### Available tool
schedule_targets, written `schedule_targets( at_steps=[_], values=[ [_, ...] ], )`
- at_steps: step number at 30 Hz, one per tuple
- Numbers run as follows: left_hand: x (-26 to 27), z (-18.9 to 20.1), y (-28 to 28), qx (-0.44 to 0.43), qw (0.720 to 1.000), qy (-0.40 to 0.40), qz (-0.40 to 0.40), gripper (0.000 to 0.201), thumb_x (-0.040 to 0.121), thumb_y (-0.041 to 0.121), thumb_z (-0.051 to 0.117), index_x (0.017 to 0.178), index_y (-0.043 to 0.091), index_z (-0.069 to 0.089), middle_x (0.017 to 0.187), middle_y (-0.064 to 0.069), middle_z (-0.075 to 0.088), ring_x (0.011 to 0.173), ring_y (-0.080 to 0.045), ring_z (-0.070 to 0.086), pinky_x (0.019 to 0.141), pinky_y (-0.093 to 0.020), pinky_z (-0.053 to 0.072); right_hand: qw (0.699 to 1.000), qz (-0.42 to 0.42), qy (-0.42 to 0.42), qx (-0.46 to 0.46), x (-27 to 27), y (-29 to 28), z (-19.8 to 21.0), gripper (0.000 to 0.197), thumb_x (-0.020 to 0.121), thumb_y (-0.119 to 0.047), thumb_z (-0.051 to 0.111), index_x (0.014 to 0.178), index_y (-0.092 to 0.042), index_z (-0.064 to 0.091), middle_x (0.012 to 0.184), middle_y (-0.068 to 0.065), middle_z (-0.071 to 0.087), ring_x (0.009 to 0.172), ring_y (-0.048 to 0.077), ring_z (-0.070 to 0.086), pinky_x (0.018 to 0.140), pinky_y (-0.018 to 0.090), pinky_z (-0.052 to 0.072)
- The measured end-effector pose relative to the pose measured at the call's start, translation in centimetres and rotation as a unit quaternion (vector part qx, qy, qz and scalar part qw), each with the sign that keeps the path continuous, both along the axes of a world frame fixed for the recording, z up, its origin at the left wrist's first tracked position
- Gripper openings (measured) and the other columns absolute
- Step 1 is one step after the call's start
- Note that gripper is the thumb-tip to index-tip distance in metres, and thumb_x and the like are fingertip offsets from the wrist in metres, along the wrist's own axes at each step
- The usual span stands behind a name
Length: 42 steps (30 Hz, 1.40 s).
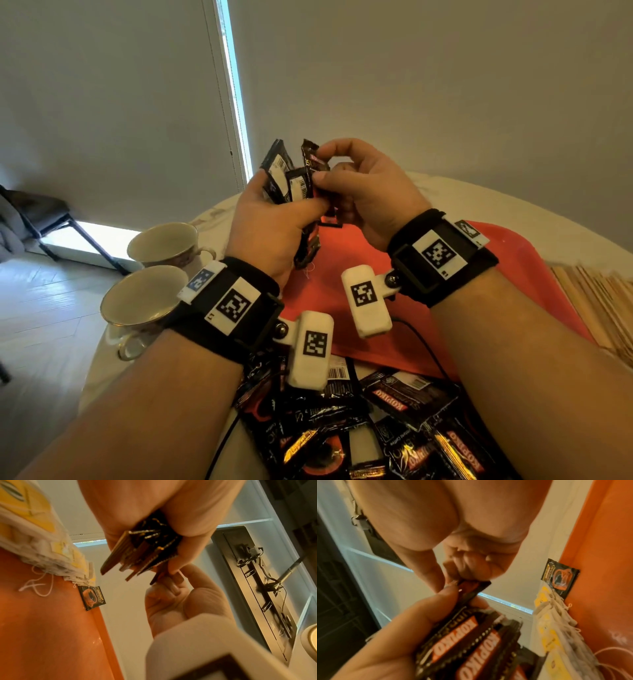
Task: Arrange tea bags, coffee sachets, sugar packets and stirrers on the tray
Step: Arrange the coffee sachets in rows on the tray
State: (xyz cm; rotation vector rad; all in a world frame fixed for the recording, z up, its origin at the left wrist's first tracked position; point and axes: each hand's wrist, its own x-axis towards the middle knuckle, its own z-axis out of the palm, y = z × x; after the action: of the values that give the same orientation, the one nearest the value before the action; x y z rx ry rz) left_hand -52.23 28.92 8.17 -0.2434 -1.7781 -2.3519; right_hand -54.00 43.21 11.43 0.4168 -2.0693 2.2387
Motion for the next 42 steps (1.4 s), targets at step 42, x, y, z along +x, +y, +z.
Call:
schedule_targets(
  at_steps=[42],
  values=[
    [-1.9,-0.4,-0.9,0.14,0.968,-0.198,0.069,0.044,0.085,0.012,0.082,0.125,0.003,0.063,0.078,-0.008,0.068,0.059,-0.016,0.066,0.055,-0.031,0.054,0.926,-0.191,-0.281,0.163,-8.1,2.3,-4.9,0.012,0.089,0.003,0.072,0.08,0.0,0.065,0.07,0.011,0.065,0.055,0.016,0.062,0.043,0.023,0.054]
  ],
)
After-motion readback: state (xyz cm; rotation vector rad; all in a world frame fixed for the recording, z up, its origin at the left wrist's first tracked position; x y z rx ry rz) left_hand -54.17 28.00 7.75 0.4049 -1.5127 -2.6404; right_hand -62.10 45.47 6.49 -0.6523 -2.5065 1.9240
